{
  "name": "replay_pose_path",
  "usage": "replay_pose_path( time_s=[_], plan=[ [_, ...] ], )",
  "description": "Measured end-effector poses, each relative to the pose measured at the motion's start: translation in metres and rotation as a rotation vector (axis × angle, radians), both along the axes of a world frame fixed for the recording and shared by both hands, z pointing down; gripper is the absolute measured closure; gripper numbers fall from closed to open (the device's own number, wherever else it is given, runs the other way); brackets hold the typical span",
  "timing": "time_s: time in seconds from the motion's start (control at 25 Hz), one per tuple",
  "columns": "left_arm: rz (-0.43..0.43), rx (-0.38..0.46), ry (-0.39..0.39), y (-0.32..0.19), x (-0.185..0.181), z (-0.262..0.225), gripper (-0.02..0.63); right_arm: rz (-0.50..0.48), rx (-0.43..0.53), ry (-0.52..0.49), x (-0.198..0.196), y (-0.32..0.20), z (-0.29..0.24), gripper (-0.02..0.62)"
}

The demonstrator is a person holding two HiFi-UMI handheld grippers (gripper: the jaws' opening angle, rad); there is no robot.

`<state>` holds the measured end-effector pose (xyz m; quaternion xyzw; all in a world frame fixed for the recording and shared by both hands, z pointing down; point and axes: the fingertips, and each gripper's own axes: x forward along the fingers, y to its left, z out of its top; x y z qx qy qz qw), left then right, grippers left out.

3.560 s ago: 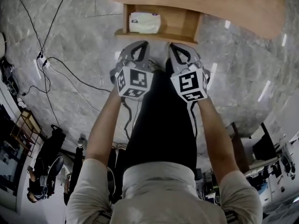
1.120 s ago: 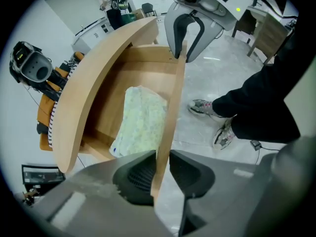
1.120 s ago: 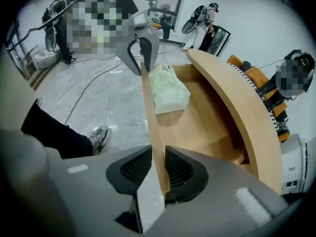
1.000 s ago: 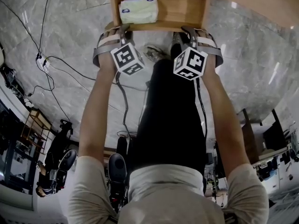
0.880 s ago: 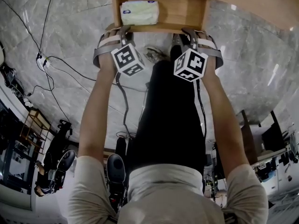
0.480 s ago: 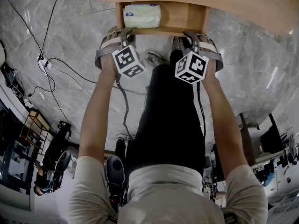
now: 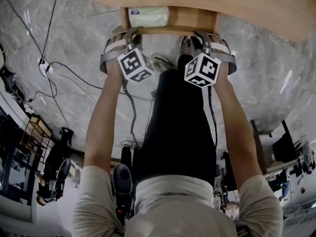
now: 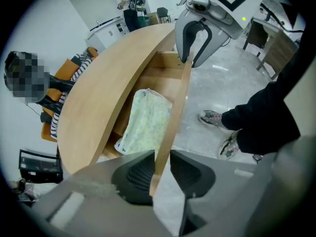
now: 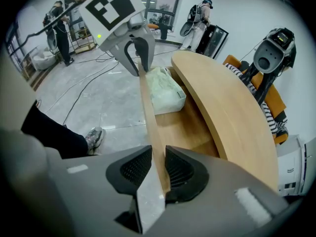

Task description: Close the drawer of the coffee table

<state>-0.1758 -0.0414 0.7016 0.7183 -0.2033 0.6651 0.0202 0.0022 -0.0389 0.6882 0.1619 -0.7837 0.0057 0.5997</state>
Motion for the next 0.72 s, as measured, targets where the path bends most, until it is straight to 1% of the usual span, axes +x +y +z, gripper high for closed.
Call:
replay_pose_path(
  time_s=[0.28, 0.44, 0.6, 0.72],
  plan=[
    [-0.031, 0.046, 0.012, -0.017, 0.001, -0.002, 0.48, 0.014, 0.016, 0.001, 0.001, -0.014, 0.0, 0.502],
    [-0.037, 0.062, 0.023, -0.024, 0.003, -0.004, 0.479, 0.021, 0.03, 0.004, 0.003, -0.021, -0.001, 0.5],
    [-0.046, 0.077, 0.017, -0.03, 0.0, -0.006, 0.479, 0.027, 0.042, 0.008, 0.0, -0.027, 0.0, 0.5],
    [-0.039, 0.108, 0.017, -0.035, 0.001, -0.006, 0.479, 0.036, 0.056, 0.01, 0.001, -0.031, -0.001, 0.499]
  ],
)
